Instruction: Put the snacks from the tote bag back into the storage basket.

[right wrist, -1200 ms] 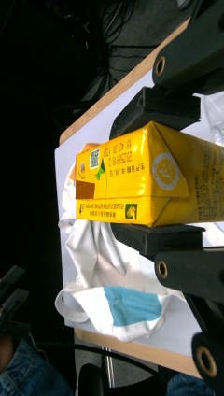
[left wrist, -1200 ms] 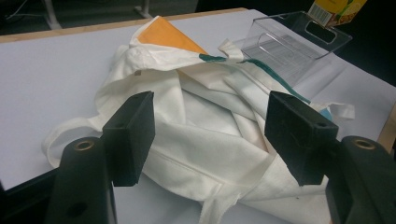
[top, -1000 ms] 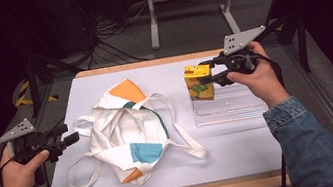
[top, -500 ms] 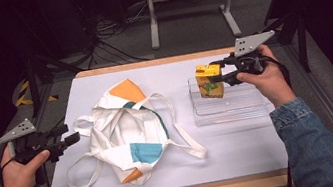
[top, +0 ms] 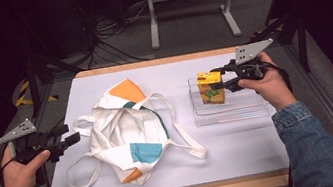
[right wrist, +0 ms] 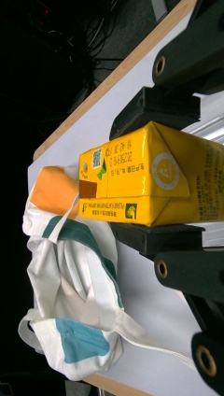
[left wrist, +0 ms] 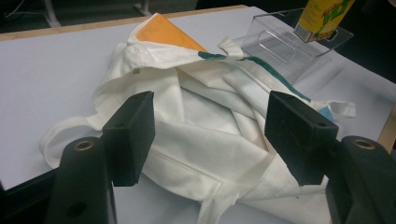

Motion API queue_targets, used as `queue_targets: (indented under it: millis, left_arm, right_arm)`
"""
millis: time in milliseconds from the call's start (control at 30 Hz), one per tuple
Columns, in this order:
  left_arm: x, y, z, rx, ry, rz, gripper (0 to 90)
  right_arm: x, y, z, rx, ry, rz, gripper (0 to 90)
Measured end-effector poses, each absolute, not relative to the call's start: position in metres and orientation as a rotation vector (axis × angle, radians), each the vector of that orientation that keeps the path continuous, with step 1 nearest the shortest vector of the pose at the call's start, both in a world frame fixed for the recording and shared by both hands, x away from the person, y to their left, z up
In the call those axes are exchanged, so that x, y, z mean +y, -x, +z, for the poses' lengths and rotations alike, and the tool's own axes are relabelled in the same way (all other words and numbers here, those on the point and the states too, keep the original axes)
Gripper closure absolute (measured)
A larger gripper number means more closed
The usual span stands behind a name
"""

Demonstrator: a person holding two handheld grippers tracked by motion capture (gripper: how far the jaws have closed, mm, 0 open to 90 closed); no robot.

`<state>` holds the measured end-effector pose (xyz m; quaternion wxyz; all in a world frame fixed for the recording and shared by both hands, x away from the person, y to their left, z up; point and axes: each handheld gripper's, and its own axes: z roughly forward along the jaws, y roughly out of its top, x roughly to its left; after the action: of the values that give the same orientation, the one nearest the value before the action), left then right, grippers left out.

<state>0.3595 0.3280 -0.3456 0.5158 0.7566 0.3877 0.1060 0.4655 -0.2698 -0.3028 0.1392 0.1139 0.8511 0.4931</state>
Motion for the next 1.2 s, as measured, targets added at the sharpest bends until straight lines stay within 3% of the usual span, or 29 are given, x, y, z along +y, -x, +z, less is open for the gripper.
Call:
queue_targets:
  millis: [1200]
  left_arm:
    - [0.329, -0.357, -0.348, 0.944, -1.825, 0.255, 34.5]
  right_arm:
    - [-0.268, -0.467, -0.352, 2.537, -0.247, 1.403, 50.8]
